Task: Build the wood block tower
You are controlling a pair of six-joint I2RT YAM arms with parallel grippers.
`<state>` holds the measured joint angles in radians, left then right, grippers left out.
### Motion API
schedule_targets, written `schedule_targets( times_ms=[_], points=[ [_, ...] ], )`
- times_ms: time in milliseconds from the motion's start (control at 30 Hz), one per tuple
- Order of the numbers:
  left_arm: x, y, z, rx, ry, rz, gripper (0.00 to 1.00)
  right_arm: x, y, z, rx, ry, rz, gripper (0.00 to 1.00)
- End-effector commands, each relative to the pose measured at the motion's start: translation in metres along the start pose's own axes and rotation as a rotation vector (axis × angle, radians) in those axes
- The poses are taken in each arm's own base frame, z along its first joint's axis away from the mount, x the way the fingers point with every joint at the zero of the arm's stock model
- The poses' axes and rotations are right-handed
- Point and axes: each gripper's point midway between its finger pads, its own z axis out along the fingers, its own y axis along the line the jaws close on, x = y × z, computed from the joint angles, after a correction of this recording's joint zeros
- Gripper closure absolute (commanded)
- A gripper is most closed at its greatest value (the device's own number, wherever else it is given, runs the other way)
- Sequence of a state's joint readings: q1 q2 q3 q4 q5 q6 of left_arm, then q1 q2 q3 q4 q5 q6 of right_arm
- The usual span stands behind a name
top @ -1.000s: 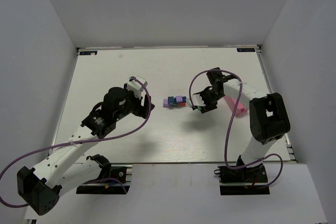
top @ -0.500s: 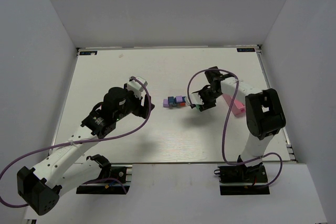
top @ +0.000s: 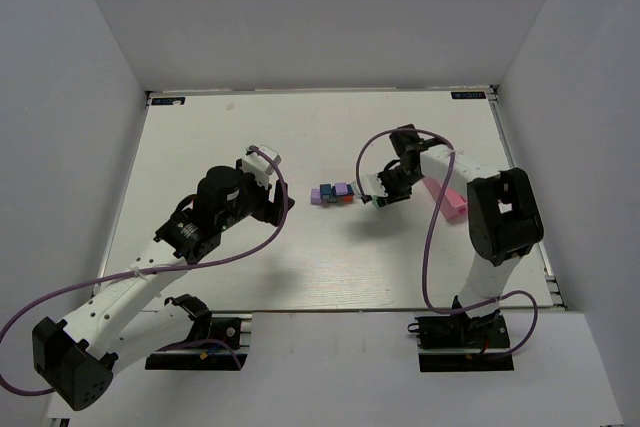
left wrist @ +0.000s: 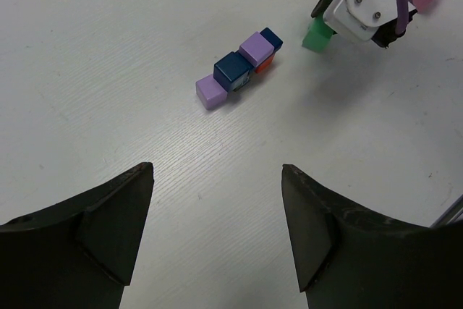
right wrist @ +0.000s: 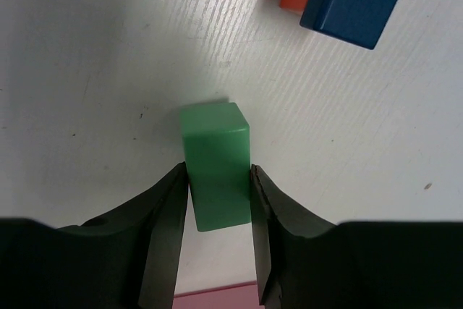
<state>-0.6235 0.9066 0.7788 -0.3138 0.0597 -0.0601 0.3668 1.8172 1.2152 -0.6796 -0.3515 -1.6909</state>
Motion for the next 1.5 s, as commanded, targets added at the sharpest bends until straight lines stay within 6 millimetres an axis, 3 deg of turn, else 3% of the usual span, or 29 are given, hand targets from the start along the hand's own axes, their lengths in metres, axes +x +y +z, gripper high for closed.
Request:
schedule_targets(
  times_ms=[0, 200, 267, 533, 900, 1467],
  points=[
    [-0.006, 0.002, -0.005, -0.005, -0.025, 0.006, 0.18, -0.021, -0.016, -0.027, 0.071, -0.039, 0.03, 0.88],
    [-0.011, 0.001, -0.009, -0.004, -0.045, 0.007, 0.18, -0.057, -0.039, -0.054, 0.131, -0.119, 0.203, 0.9],
    [-0.013, 0.002, -0.011, -0.012, -0.054, 0.007, 0.18, -0.068, -0.036, -0.053, 0.099, -0.144, 0.249, 0.9],
    [-0.015, 0.004, -0.013, -0.021, -0.064, 0.008, 0.18, -0.103, -0.06, -0.057, 0.117, -0.159, 0.28, 0.9],
    [-0.026, 0.026, -0.032, -0.156, -0.13, -0.018, 0.18, -0.121, -0.068, -0.028, 0.086, -0.091, 0.324, 0.86],
    [-0.03, 0.025, -0.037, -0.153, -0.16, -0.027, 0.18, -0.14, -0.083, -0.011, 0.111, -0.016, 0.371, 0.83]
  ],
)
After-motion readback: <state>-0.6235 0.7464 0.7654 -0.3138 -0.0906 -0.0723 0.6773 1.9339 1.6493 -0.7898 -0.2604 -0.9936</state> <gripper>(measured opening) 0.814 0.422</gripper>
